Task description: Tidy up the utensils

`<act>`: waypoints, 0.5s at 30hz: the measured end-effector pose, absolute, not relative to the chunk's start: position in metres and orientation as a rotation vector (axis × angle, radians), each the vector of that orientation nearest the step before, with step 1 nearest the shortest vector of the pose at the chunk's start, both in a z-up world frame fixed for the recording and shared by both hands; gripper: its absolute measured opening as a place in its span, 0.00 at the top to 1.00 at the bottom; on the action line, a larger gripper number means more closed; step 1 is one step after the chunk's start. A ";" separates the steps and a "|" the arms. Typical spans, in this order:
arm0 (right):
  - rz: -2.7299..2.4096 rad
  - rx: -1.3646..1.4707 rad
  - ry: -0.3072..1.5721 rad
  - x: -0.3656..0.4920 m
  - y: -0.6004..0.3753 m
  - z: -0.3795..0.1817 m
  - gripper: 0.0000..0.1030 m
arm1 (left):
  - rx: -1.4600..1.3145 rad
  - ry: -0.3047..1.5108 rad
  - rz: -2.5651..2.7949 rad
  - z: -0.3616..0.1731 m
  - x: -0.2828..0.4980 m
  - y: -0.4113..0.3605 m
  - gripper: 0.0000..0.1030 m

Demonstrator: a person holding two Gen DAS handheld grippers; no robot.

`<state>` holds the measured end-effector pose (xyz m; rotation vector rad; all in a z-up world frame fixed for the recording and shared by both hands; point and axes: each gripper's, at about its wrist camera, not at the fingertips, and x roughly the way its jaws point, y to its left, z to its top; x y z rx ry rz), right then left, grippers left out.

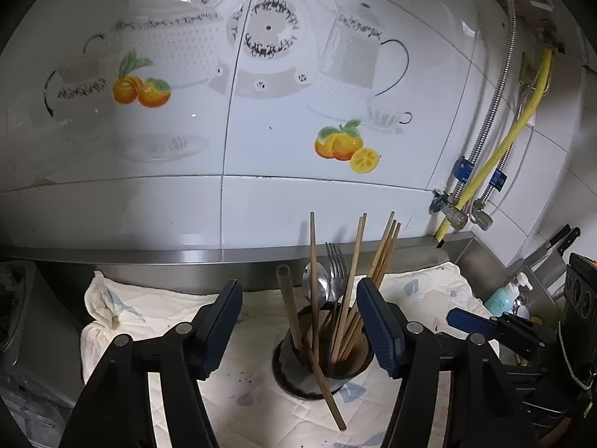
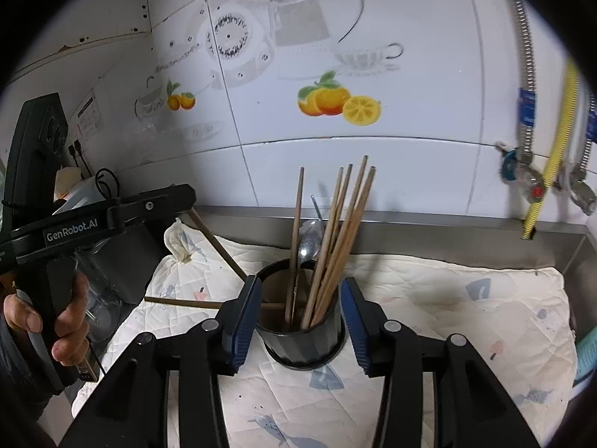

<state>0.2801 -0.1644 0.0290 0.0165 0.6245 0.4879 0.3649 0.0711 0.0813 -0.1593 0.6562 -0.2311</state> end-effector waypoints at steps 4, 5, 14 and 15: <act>0.458 0.023 0.619 0.267 -0.172 0.028 0.47 | -0.162 0.648 -0.228 0.087 0.348 0.074 0.25; 0.455 0.025 0.622 0.263 -0.174 0.028 0.46 | -0.162 0.645 -0.228 0.088 0.343 0.074 0.23; 0.423 -0.007 0.653 0.232 -0.185 0.020 0.41 | -0.148 0.618 -0.183 0.094 0.284 0.078 0.12; 0.423 -0.009 0.655 0.229 -0.186 0.019 0.41 | -0.149 0.617 -0.176 0.093 0.276 0.078 0.10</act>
